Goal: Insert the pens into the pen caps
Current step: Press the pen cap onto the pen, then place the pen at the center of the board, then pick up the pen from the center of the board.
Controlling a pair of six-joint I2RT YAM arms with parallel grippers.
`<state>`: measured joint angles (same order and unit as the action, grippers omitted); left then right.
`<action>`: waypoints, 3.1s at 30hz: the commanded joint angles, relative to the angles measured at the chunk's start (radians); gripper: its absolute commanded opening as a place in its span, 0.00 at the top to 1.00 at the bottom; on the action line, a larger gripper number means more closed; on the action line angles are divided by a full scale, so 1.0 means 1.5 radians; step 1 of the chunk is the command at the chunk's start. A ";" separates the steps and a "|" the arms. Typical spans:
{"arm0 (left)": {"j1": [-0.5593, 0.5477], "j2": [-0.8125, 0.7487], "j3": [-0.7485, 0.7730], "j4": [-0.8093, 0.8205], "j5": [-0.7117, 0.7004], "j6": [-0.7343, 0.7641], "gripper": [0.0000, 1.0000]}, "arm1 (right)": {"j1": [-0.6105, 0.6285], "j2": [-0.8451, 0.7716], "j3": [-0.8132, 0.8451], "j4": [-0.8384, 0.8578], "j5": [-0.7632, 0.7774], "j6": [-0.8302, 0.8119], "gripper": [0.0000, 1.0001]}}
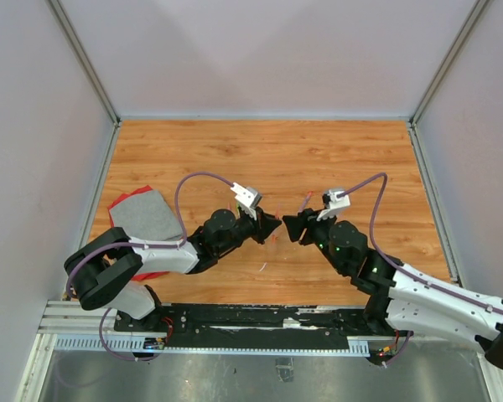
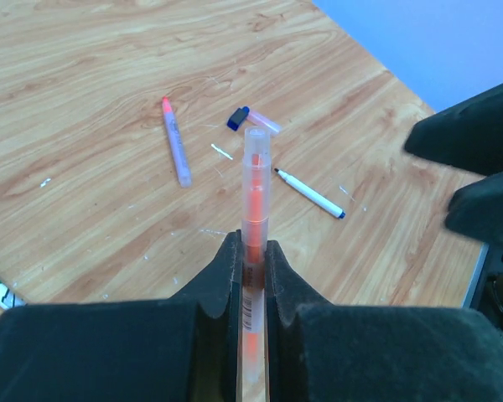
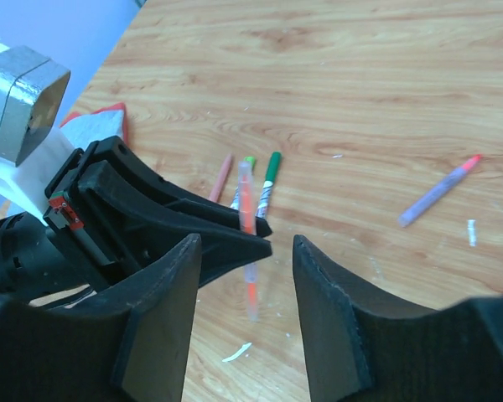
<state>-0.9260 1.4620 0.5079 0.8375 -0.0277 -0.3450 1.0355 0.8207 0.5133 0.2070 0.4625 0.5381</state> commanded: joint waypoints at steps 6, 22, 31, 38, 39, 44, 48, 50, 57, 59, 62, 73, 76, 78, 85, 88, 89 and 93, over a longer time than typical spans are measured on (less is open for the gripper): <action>0.005 -0.011 0.064 -0.069 -0.051 -0.040 0.99 | 0.008 -0.114 -0.002 -0.209 0.062 -0.017 0.47; 0.021 0.211 0.444 -0.676 -0.248 -0.277 1.00 | -0.064 -0.225 0.038 -0.434 0.018 0.030 0.38; 0.063 0.318 0.552 -0.820 -0.241 -0.326 0.99 | -0.064 -0.313 0.005 -0.472 -0.015 0.042 0.37; 0.075 0.355 0.579 -0.873 -0.248 -0.327 0.96 | -0.064 -0.345 -0.014 -0.488 -0.039 0.047 0.36; 0.076 0.354 0.575 -0.873 -0.247 -0.329 0.95 | -0.064 -0.347 -0.014 -0.491 -0.039 0.046 0.36; 0.079 0.351 0.554 -0.874 -0.253 -0.339 0.91 | -0.064 -0.352 -0.014 -0.494 -0.038 0.046 0.36; 0.082 0.352 0.543 -0.862 -0.250 -0.341 0.88 | -0.065 -0.349 -0.015 -0.494 -0.040 0.047 0.36; 0.084 0.359 0.545 -0.862 -0.251 -0.341 0.84 | -0.064 -0.348 -0.014 -0.495 -0.041 0.047 0.36; 0.087 0.370 0.543 -0.854 -0.247 -0.343 0.74 | -0.065 -0.349 -0.014 -0.500 -0.041 0.050 0.35; 0.087 0.370 0.543 -0.853 -0.247 -0.344 0.72 | -0.064 -0.350 -0.014 -0.501 -0.041 0.050 0.35; 0.087 0.366 0.541 -0.853 -0.248 -0.346 0.71 | -0.065 -0.348 -0.015 -0.502 -0.040 0.050 0.35; 0.081 0.299 0.542 -0.790 -0.240 -0.254 0.64 | -0.065 -0.308 0.012 -0.505 -0.017 0.026 0.35; 0.072 0.257 0.540 -0.765 -0.252 -0.201 0.62 | -0.065 -0.255 0.041 -0.511 0.016 0.010 0.35; 0.064 0.233 0.531 -0.744 -0.265 -0.163 0.62 | -0.070 -0.216 0.061 -0.514 0.026 0.005 0.34; 0.059 0.110 0.381 -0.559 -0.253 -0.060 0.64 | -0.171 -0.066 0.134 -0.495 -0.056 -0.009 0.29; 0.059 0.064 0.309 -0.468 -0.243 -0.024 0.63 | -0.249 0.007 0.158 -0.466 -0.149 -0.007 0.27; 0.059 0.050 0.287 -0.440 -0.242 -0.011 0.63 | -0.278 0.036 0.167 -0.454 -0.177 0.002 0.27; 0.060 0.008 0.203 -0.320 -0.242 0.015 0.62 | -0.306 0.155 0.216 -0.422 -0.199 0.042 0.25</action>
<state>-0.8349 1.5352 0.9012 0.1043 -0.3904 -0.4072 0.6128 0.9298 0.7609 -0.4870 0.2562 0.5510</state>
